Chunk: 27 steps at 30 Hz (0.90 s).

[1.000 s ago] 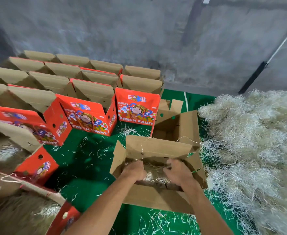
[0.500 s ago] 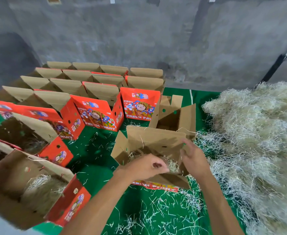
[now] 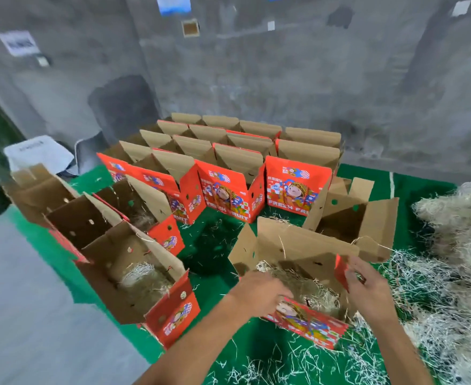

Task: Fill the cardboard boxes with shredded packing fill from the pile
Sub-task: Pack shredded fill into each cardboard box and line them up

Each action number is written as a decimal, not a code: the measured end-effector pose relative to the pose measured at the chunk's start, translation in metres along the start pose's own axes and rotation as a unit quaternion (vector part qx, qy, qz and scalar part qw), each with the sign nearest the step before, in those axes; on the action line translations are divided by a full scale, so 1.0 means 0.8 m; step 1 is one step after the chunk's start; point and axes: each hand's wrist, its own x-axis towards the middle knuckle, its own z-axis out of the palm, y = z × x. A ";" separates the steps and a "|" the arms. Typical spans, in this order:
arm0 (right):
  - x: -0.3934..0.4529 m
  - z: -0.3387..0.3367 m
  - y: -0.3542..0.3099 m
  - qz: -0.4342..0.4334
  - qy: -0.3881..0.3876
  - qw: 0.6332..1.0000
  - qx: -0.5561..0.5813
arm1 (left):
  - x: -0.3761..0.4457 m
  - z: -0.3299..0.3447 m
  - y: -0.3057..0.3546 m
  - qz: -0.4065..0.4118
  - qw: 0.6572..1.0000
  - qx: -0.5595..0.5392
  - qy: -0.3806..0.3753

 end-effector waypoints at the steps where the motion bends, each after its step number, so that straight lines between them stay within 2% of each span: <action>1: -0.002 0.008 -0.004 0.006 -0.008 1.000 0.002 | -0.006 -0.002 -0.008 -0.004 1.000 0.002 0.012; 5: -0.003 0.056 -0.016 0.049 -0.065 0.997 0.012 | -0.029 -0.013 -0.054 -0.041 0.999 0.013 0.021; 10: 0.005 0.126 -0.033 0.052 -0.096 0.993 -0.034 | -0.045 -0.028 -0.114 -0.122 0.991 0.042 0.030; 14: 0.017 0.178 -0.065 0.050 -0.112 0.992 -0.025 | -0.045 -0.048 -0.145 -0.155 0.986 0.048 0.041; 19: 0.033 0.231 -0.097 0.044 -0.162 0.985 -0.052 | -0.049 -0.079 -0.177 -0.195 0.979 0.053 0.019; 23: 0.034 0.281 -0.126 0.062 -0.196 0.978 -0.019 | -0.058 -0.096 -0.217 -0.266 0.962 0.057 0.003; 27: 0.033 0.338 -0.152 0.089 -0.209 0.974 0.030 | -0.061 -0.111 -0.258 -0.321 0.944 0.067 0.021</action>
